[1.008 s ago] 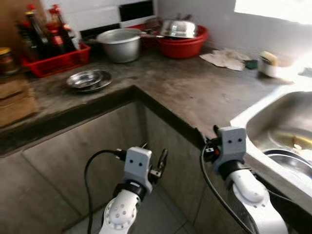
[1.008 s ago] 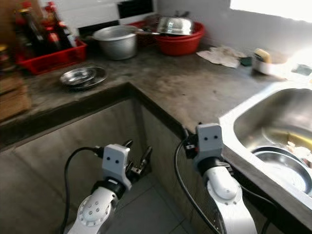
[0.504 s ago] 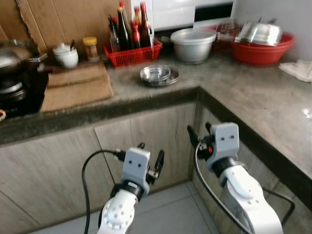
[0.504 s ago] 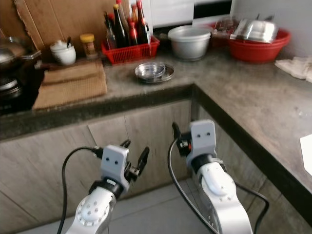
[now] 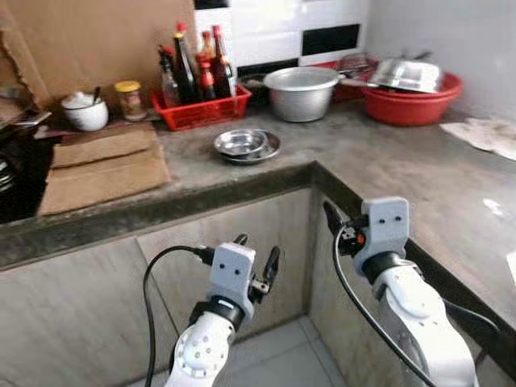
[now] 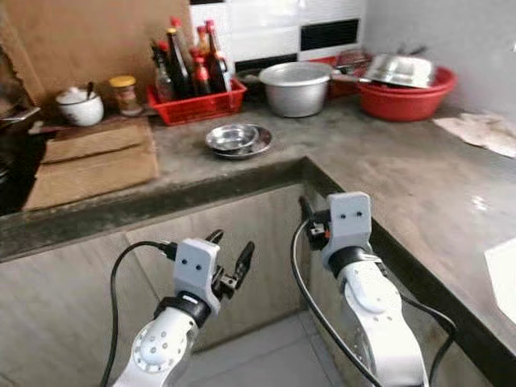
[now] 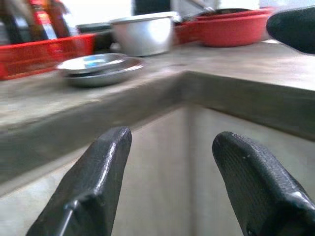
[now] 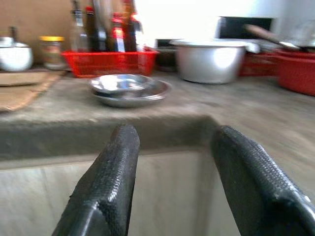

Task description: Kitchen organization

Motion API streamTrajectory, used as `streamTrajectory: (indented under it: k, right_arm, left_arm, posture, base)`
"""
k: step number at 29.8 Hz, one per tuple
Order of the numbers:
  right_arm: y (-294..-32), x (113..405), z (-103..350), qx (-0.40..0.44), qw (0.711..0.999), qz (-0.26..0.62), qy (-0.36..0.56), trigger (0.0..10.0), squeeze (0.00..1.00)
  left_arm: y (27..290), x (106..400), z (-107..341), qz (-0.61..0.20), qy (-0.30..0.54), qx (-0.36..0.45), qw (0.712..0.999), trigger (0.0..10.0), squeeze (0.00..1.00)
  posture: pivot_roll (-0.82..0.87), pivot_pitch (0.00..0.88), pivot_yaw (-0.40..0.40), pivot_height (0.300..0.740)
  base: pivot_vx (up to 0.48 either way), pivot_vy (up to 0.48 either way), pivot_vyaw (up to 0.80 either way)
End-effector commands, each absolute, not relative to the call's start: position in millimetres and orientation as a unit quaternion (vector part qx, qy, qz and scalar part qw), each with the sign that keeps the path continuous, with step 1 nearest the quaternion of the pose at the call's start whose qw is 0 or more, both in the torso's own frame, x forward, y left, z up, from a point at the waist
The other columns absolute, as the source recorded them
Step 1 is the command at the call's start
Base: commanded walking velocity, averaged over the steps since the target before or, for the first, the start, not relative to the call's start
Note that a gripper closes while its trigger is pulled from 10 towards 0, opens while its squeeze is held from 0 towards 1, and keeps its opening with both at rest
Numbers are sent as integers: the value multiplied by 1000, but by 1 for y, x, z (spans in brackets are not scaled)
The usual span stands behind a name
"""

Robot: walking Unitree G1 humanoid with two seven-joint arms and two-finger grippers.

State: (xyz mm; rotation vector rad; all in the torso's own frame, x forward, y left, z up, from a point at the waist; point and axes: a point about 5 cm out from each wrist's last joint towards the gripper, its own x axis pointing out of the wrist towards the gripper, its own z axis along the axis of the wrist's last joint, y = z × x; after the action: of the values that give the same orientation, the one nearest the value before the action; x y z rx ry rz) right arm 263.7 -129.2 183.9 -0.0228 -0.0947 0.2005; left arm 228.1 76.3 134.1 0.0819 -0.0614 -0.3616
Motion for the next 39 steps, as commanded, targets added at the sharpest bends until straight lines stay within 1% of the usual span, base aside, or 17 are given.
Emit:
streamTrajectory:
  k: [1,6,11,16,23,26,27,28,31,32,33,34,39]
  right_arm:
    - [-123,266,184,-8,992,114,-43,10000,0]
    - [-122,267,185,-16,992,119,-46,10000,0]
    - [-120,268,186,-14,991,123,-50,10000,0]
    - [-120,273,189,-9,992,119,-48,10000,0]
    - [-125,290,198,-14,993,116,-32,10000,0]
    - [-123,299,199,-16,990,139,-5,10000,0]
    - [-123,303,202,-17,989,149,-4,10000,624]
    - [-121,305,203,-7,986,164,0,10000,1000]
    - [-120,306,206,-5,984,178,2,10000,1000]
    - [-120,308,208,3,984,178,3,10000,710]
    - [-121,308,209,7,984,179,2,10000,0]
    - [-122,309,210,21,983,181,5,10000,0]
    - [-127,313,214,33,982,184,10,10000,0]
  left_arm:
    - [81,230,134,-174,-31,46,983,10000,0]
    - [81,230,135,-169,-31,45,984,10000,0]
    - [81,230,135,-170,-31,45,984,10000,0]
    - [81,230,134,-170,-31,45,984,10000,0]
    - [80,231,134,-171,-29,38,984,10000,0]
    - [77,230,133,-174,-28,37,984,10000,0]
    - [77,230,133,-175,-27,37,984,10000,0]
    - [77,230,132,-175,-27,38,983,10000,0]
    - [77,229,132,-175,-26,39,983,10000,0]
    - [77,229,132,-175,-27,41,983,10000,0]
    - [77,229,132,-175,-27,41,983,10000,0]
    - [77,228,132,-174,-26,40,984,10000,0]
    - [75,227,131,-174,-24,40,984,10000,0]
  posture:
    - [114,15,-20,740]
    - [115,21,-25,740]
    - [116,22,-26,740]
    - [117,24,-22,740]
    - [116,25,-29,740]
    - [116,25,-30,740]
    - [115,27,-30,740]
    - [116,24,-31,740]
    - [120,27,-36,740]
    - [121,28,-37,740]
    - [121,28,-36,740]
    - [122,29,-38,740]
    - [121,29,-37,740]
  base:
    - [480,0,0]
    - [480,0,83]
    - [480,0,800]
    - [480,0,0]
    - [452,0,0]
    - [0,0,0]
    - [0,0,0]
    - [0,0,0]
    - [0,0,0]
    - [0,0,0]
    - [0,0,0]
    - [0,0,0]
    - [0,0,0]
